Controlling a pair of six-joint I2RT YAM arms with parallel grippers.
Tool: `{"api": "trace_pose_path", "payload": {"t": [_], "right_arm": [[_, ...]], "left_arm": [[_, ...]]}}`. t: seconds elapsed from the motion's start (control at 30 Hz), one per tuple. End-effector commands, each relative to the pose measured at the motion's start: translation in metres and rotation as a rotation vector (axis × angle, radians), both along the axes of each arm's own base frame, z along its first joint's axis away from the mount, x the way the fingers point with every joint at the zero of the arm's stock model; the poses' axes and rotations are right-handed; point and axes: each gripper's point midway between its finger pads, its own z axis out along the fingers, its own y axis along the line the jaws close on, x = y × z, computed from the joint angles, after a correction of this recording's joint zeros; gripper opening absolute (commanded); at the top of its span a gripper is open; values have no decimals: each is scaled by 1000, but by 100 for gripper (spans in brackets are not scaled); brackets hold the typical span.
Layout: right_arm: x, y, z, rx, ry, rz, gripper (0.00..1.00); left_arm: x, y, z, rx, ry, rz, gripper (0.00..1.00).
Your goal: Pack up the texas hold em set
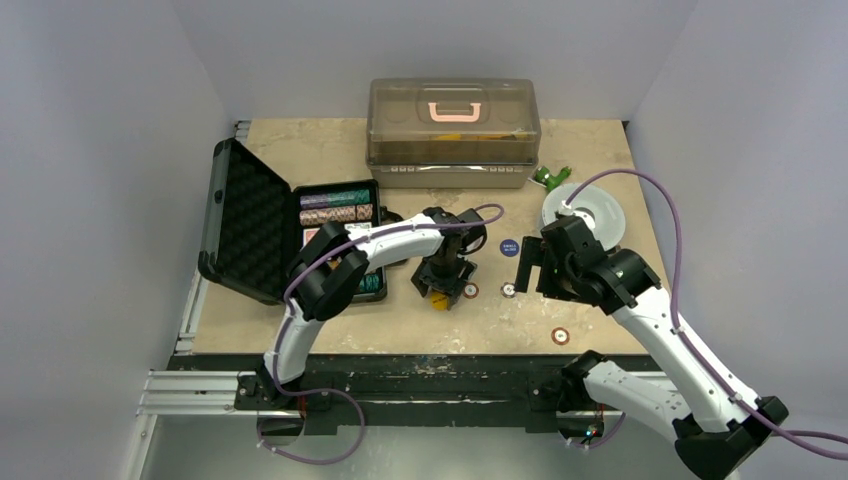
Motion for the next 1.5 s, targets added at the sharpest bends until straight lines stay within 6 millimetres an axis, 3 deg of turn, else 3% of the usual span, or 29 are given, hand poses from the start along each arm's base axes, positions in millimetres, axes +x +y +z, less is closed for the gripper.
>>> {"api": "trace_pose_path", "payload": {"t": [0.0, 1.07, 1.47], "right_arm": [[9, 3, 12, 28, -46, -21, 99], [-1, -1, 2, 21, -28, -3, 99], [2, -1, 5, 11, -36, 1, 99]], "left_arm": [[2, -10, -8, 6, -10, 10, 66], [-2, -4, -27, 148, -40, 124, 52], [6, -3, -29, 176, -62, 76, 58]]}}
